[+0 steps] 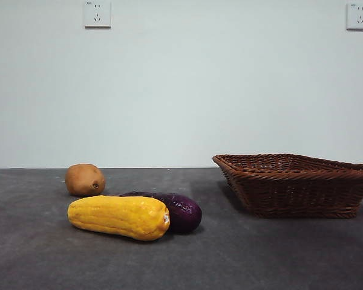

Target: Help me put the vegetables on the table into the basket

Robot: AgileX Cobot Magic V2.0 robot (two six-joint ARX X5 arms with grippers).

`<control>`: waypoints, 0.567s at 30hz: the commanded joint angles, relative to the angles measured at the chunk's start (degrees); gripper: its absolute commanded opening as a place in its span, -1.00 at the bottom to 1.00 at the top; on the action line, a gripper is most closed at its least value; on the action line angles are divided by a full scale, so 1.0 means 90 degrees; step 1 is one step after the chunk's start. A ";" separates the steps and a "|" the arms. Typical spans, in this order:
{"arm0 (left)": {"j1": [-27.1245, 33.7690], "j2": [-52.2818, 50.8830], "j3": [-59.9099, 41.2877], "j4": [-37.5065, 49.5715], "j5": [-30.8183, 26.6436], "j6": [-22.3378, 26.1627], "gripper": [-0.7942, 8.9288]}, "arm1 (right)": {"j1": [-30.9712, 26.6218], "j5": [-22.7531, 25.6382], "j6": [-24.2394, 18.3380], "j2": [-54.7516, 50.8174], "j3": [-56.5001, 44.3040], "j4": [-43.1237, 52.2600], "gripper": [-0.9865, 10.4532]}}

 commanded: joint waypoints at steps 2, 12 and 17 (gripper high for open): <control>0.0010 0.0534 0.0515 -0.0112 0.0158 -0.0097 -0.85 | 0.0002 -0.0165 0.0073 0.0559 0.0673 -0.0413 -0.83; 0.0010 0.2295 0.1921 -0.1052 0.1379 -0.0168 -0.85 | 0.0002 -0.0415 0.0027 0.2538 0.2407 -0.2084 -0.83; 0.0010 0.3106 0.2050 -0.1275 0.2463 -0.0231 -0.84 | 0.0002 -0.0442 0.0080 0.3320 0.2905 -0.2625 -0.83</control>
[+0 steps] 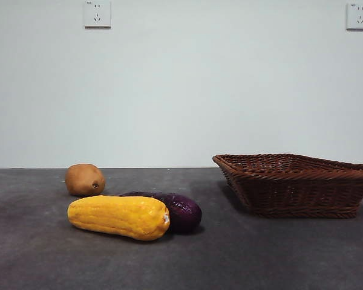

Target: Help me put the vegetables on the table into the basket

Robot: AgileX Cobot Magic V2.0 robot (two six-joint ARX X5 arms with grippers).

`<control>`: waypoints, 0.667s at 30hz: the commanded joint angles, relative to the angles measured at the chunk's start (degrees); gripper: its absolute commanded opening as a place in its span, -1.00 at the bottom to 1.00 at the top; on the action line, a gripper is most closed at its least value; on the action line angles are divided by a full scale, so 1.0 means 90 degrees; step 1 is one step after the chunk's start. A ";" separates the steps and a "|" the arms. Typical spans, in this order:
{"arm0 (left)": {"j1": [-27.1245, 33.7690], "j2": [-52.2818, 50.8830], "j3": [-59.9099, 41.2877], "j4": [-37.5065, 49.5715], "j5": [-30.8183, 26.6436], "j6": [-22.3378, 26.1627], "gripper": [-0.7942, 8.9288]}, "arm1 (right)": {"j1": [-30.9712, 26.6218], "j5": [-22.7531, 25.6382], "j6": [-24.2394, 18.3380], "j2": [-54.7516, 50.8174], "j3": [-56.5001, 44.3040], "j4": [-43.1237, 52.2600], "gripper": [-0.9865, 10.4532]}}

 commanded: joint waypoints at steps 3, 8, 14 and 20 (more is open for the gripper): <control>0.0010 0.0818 -0.0019 -0.0534 0.0685 -0.0121 -0.84 | 0.0002 -0.0537 -0.0136 0.1027 0.0508 -0.0537 -0.74; 0.0010 0.1627 -0.0019 -0.0656 0.0685 -0.0053 -0.84 | 0.0005 -0.0865 -0.0903 0.2973 0.1569 -0.1030 0.07; -0.0022 0.2225 -0.0019 -0.0661 0.0685 0.0209 -0.84 | 0.0007 -0.0838 -0.1545 0.5379 0.3451 -0.1377 0.16; -0.0114 0.2378 -0.0019 -0.0661 0.0682 0.0211 -0.84 | 0.0007 -0.0738 -0.1870 0.7448 0.5377 -0.2035 0.15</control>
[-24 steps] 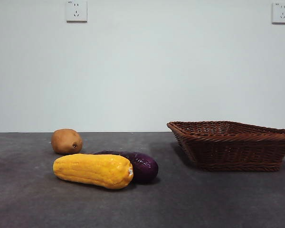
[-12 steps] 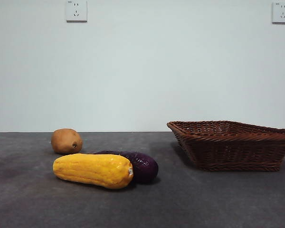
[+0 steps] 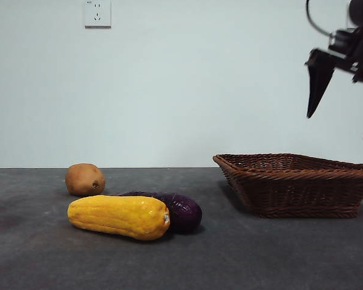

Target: Help me put the vegetables on the table into the basket

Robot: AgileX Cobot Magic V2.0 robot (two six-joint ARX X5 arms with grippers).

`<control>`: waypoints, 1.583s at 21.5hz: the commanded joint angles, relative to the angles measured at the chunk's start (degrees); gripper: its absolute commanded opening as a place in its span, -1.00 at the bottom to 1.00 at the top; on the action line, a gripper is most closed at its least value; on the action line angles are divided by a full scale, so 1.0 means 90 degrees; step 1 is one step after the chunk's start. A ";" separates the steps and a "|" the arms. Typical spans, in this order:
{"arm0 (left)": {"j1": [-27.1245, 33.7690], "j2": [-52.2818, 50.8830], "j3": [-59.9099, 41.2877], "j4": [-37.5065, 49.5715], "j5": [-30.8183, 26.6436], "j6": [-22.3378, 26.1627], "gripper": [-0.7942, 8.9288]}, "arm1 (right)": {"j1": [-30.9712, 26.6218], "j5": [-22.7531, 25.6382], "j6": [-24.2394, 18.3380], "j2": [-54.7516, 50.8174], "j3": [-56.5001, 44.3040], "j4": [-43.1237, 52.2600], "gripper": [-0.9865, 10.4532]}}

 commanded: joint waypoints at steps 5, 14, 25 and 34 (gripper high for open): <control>-0.0143 0.0017 -0.0019 0.0005 0.0024 0.0102 -0.84 | 0.0010 0.0039 -0.0335 0.1474 0.1117 -0.0425 -0.02; -0.0253 0.0017 -0.0019 0.0000 0.0024 0.0100 -0.84 | 0.0092 0.0036 -0.0444 0.2198 0.1137 -0.0571 -0.40; -0.1559 0.0032 0.0908 -0.0478 0.0070 0.1591 -0.84 | 0.0119 -0.0012 -0.0639 0.2081 0.1722 -0.1151 -0.86; -0.2999 0.1246 0.2363 -0.1914 -0.2705 0.5258 0.27 | 0.0121 -0.0010 -0.0957 0.0738 0.1887 -0.1766 -0.86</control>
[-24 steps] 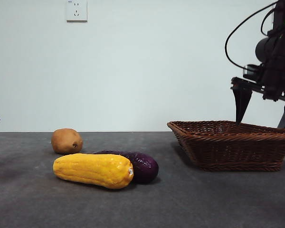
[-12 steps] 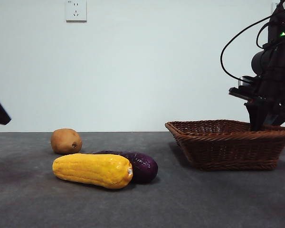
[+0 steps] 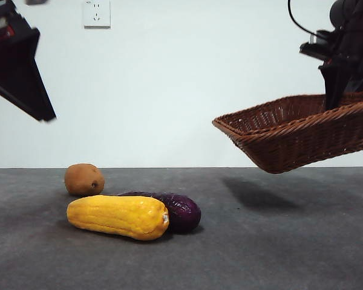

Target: Help me put the vegetables on the table into the basket

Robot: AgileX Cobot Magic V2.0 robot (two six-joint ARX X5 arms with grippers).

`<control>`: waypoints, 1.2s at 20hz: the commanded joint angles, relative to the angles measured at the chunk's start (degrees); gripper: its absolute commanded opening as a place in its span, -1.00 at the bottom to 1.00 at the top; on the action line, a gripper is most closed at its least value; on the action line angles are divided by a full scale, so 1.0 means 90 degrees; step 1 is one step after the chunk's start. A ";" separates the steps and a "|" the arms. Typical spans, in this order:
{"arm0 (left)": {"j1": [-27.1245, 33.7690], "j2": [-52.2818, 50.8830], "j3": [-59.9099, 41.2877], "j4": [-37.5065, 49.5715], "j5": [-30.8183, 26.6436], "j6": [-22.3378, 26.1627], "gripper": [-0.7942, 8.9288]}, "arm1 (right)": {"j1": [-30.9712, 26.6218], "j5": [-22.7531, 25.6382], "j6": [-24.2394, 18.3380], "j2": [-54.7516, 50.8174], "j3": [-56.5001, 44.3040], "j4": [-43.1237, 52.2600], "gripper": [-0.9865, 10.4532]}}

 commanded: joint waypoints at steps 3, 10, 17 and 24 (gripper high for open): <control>-0.0763 0.0925 -0.0022 -0.0027 -0.0767 0.1535 0.35 | 0.0007 -0.0058 -0.0148 -0.0211 0.0027 -0.0126 -0.86; -0.1452 0.1868 -0.0022 0.0593 -0.1309 0.1630 0.51 | 0.0012 -0.0061 -0.0219 -0.0211 0.0024 -0.0262 -0.86; -0.1452 0.2344 0.0177 0.0775 -0.0908 0.1467 0.43 | 0.0012 -0.0058 -0.0282 -0.0211 0.0024 -0.0243 -0.86; -0.1452 0.3587 0.0976 0.0206 -0.0760 0.1083 0.38 | 0.0012 -0.0058 -0.0333 -0.0211 0.0024 -0.0291 -0.86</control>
